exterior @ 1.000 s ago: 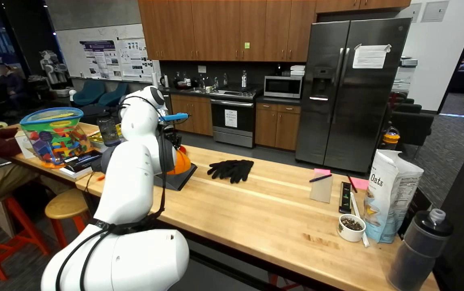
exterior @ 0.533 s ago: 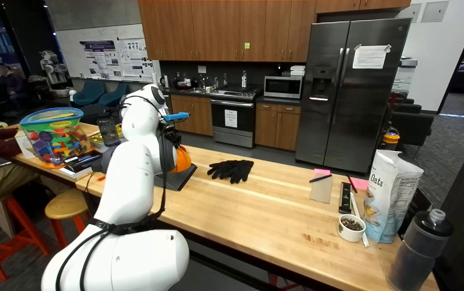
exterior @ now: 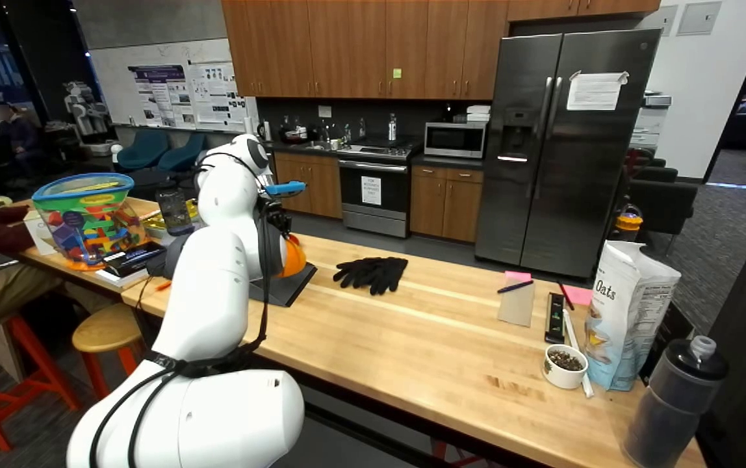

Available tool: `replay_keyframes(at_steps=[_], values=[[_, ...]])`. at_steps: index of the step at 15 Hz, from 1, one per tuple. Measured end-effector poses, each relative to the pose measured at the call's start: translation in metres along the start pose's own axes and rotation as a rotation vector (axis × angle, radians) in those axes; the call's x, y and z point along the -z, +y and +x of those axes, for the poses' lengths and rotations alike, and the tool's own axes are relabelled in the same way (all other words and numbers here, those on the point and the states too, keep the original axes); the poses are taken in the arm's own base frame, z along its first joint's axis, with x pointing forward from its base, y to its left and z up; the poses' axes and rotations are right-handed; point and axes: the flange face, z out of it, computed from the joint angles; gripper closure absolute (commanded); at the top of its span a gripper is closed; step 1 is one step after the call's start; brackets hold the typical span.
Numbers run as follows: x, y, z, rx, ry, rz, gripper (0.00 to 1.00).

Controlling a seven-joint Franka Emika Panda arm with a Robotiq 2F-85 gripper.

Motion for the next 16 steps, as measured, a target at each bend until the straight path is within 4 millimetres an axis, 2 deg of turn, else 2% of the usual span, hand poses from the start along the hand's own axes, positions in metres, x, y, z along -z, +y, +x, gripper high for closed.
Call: replay_keyframes(at_steps=[8,9,11,16], values=[[0.005,-0.007,0.014,0.074,0.029,-0.01,0.97],[0.006,-0.008,0.015,0.081,0.031,-0.014,0.64],[0.007,-0.007,0.016,0.087,0.038,-0.026,0.59],[0.01,-0.002,0.011,0.077,0.052,-0.048,0.26]])
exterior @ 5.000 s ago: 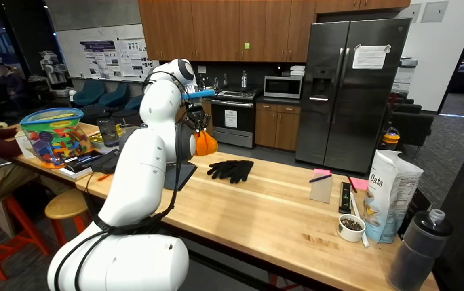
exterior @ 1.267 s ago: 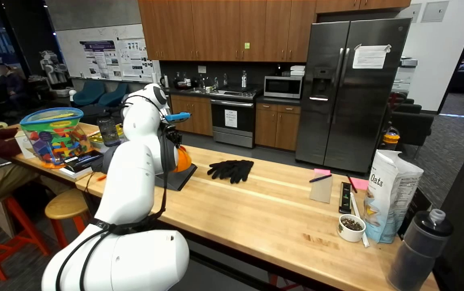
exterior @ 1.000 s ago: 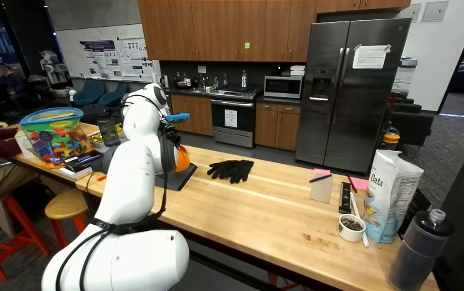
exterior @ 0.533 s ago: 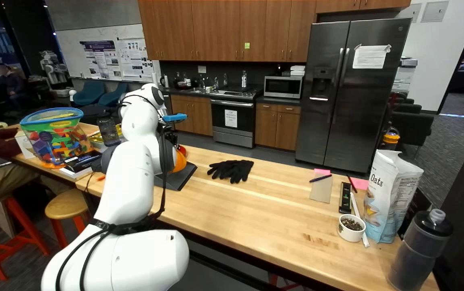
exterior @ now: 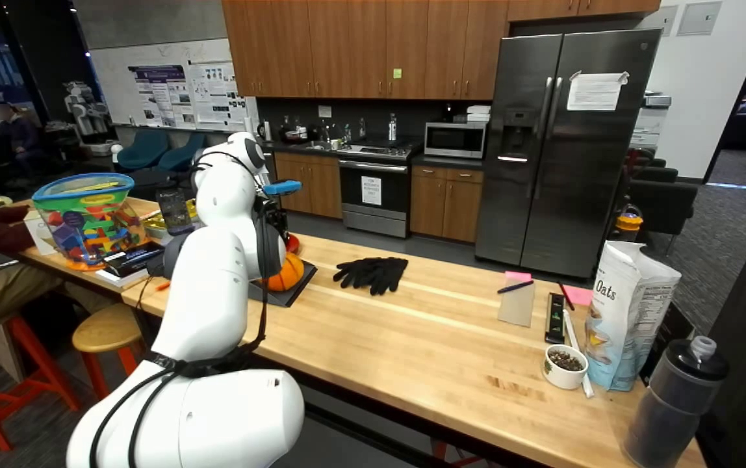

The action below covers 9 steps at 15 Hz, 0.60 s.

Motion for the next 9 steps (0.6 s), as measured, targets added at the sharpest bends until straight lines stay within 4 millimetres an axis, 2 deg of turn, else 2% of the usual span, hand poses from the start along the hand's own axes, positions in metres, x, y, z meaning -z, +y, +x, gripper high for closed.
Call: replay_keyframes(at_steps=[4,9], values=[[0.006,0.002,-0.007,-0.01,0.01,-0.016,0.01],[0.013,0.006,-0.015,-0.029,0.016,-0.047,0.0]])
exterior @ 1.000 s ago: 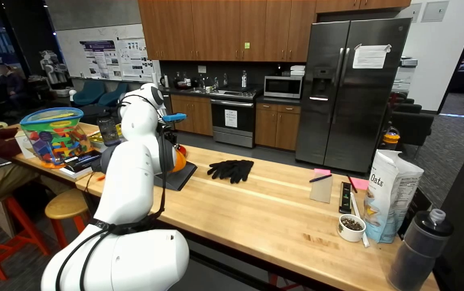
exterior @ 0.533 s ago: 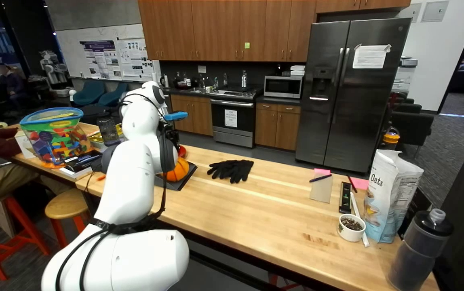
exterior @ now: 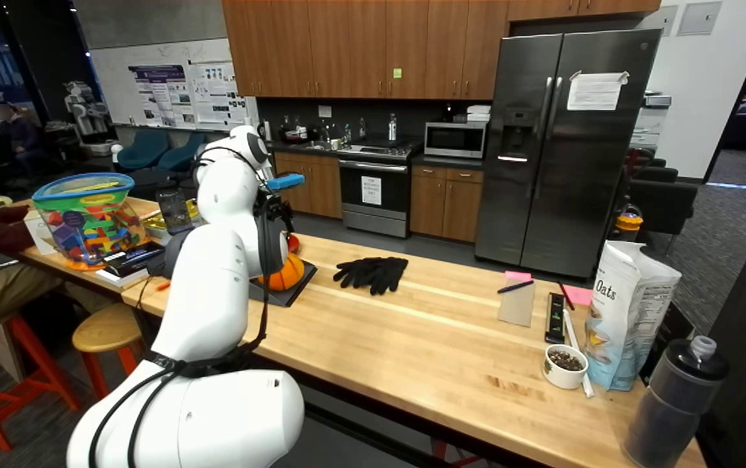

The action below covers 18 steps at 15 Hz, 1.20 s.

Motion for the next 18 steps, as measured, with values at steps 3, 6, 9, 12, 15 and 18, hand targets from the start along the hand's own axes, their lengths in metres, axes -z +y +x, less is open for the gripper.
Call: replay_keyframes(at_steps=[3,6,9,12,15,18], values=[[0.008,0.01,-0.014,-0.066,0.003,-0.053,0.0],[0.02,0.021,-0.04,-0.168,0.014,-0.103,0.0],[0.032,0.029,-0.068,-0.285,0.01,-0.14,0.0],[0.041,0.032,-0.093,-0.37,0.014,-0.146,0.0],[0.036,0.038,-0.119,-0.441,0.022,-0.107,0.0],[0.023,0.046,-0.148,-0.523,0.008,-0.057,0.0]])
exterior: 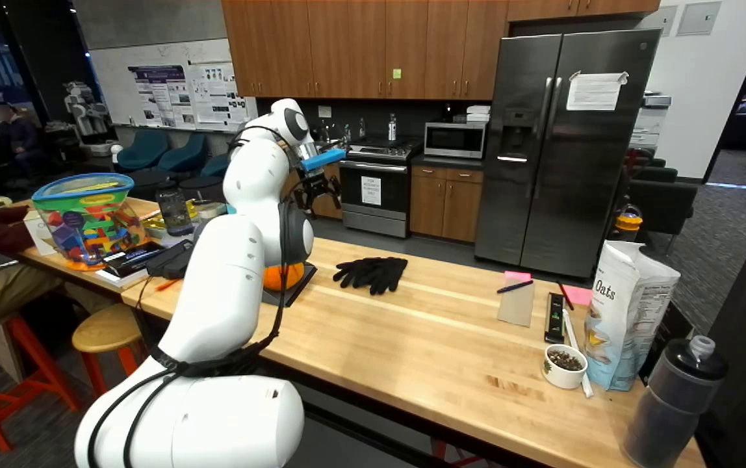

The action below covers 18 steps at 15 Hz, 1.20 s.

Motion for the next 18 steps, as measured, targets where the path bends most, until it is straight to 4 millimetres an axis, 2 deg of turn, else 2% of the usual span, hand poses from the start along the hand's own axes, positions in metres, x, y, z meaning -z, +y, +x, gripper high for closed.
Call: replay_keyframes(at_steps=[3,7,17,18], values=[[-0.013,0.011,-0.017,-0.05,-0.039,0.06,0.0],[-0.03,0.012,-0.031,-0.082,-0.091,0.162,0.0],[-0.086,0.013,-0.033,-0.152,-0.189,0.348,0.0],[-0.091,0.014,-0.034,-0.163,-0.194,0.362,0.25]])
